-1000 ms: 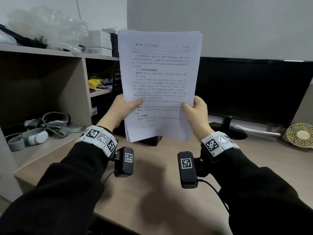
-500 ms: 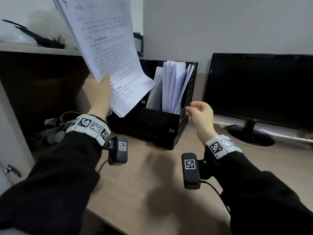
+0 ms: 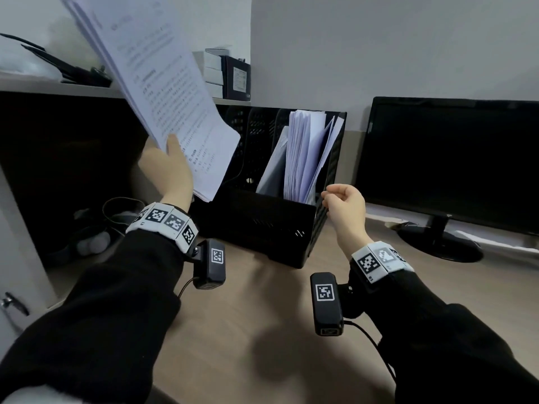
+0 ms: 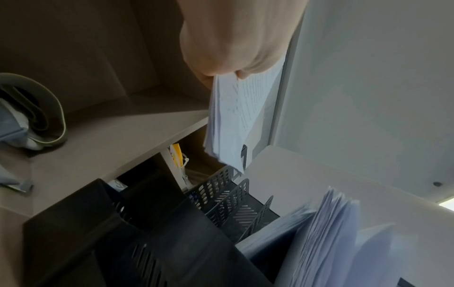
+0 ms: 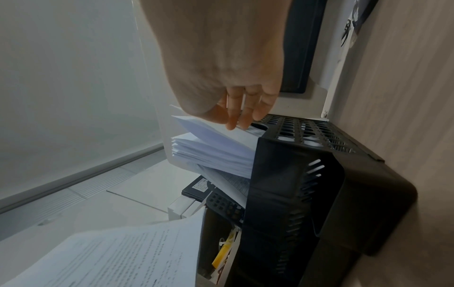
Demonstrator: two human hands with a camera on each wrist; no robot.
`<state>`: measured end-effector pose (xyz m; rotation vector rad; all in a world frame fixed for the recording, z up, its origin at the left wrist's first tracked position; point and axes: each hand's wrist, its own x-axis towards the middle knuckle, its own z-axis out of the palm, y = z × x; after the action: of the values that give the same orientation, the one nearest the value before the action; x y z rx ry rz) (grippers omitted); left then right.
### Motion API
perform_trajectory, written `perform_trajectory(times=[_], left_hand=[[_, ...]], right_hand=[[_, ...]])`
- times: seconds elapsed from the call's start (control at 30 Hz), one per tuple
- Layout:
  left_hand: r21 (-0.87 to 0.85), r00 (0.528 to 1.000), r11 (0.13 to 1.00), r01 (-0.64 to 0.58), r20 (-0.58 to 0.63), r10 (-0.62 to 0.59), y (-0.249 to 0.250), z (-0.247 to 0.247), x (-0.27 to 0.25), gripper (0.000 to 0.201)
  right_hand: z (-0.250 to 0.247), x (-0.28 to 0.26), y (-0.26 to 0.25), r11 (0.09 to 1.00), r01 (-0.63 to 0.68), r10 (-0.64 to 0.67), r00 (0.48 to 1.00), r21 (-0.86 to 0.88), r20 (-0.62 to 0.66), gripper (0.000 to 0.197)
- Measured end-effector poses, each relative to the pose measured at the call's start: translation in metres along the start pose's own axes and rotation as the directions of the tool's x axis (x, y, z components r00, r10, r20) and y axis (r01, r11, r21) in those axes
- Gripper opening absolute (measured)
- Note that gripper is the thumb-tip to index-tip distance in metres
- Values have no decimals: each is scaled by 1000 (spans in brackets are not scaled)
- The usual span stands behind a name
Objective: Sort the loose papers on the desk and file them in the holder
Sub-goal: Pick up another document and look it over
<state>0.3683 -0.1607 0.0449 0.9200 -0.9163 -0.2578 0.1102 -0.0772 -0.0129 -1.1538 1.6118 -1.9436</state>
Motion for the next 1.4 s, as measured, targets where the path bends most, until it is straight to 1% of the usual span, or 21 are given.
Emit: perform_trajectory(times=[0.1, 0.2, 0.27, 0.33, 0.5, 0.63, 0.77, 0.9, 1.03, 1.1, 1.2, 1.23, 1.27, 1.33, 1.4], left_hand=[[100, 996, 994, -44, 86, 35, -2, 17, -2, 32], [207, 984, 971, -117, 157, 86, -3, 40, -3, 27], [232, 976, 962, -146, 194, 101, -7, 59, 1, 24], [252, 972, 957, -146, 215, 92, -11, 73, 4, 24], [277, 968, 953, -121, 244, 52, -21, 101, 10, 28], [251, 960, 964, -90, 280, 17, -32, 120, 11, 26], [173, 951, 985, 12, 302, -64, -44, 140, 6, 25], [120, 943, 987, 106, 304, -138, -53, 157, -2, 24], [208, 900, 962, 176, 362, -243, -71, 163, -12, 27], [297, 854, 927, 226, 397, -336, -84, 162, -14, 29], [409, 760, 866, 287, 453, -465, -89, 161, -12, 34], [426, 744, 857, 291, 462, -483, -90, 161, -11, 36], [438, 738, 850, 292, 462, -492, -88, 159, -11, 38], [440, 765, 861, 257, 451, -459, -84, 156, -10, 41], [406, 813, 892, 196, 442, -380, -79, 152, -9, 41]], right_hand=[[3, 9, 2, 1000, -2, 2, 1000, -6, -20, 23], [6, 24, 5, 1000, -1, 0, 999, -30, -35, 24], [7, 38, 10, 1000, -6, 4, 999, -26, -47, 23], [7, 47, 14, 1000, -16, 15, 999, -22, -44, 23], [8, 69, 29, 999, -41, 41, 999, 0, -36, 23], [10, 79, 35, 998, -57, 56, 998, -7, -23, 21], [11, 90, 38, 998, -55, 54, 998, -7, -7, 21], [9, 100, 44, 998, -59, 59, 998, -13, -12, 20], [8, 106, 52, 997, -80, 80, 997, -4, -2, 21], [8, 106, 55, 996, -87, 87, 996, -4, -4, 21], [10, 103, 58, 996, -94, 94, 996, 2, -4, 21], [11, 102, 59, 995, -96, 96, 995, 2, -2, 21], [11, 99, 59, 995, -104, 104, 995, -2, 3, 20], [10, 96, 60, 994, -106, 106, 994, -1, 10, 20], [8, 96, 58, 994, -107, 107, 994, 6, 15, 19]])
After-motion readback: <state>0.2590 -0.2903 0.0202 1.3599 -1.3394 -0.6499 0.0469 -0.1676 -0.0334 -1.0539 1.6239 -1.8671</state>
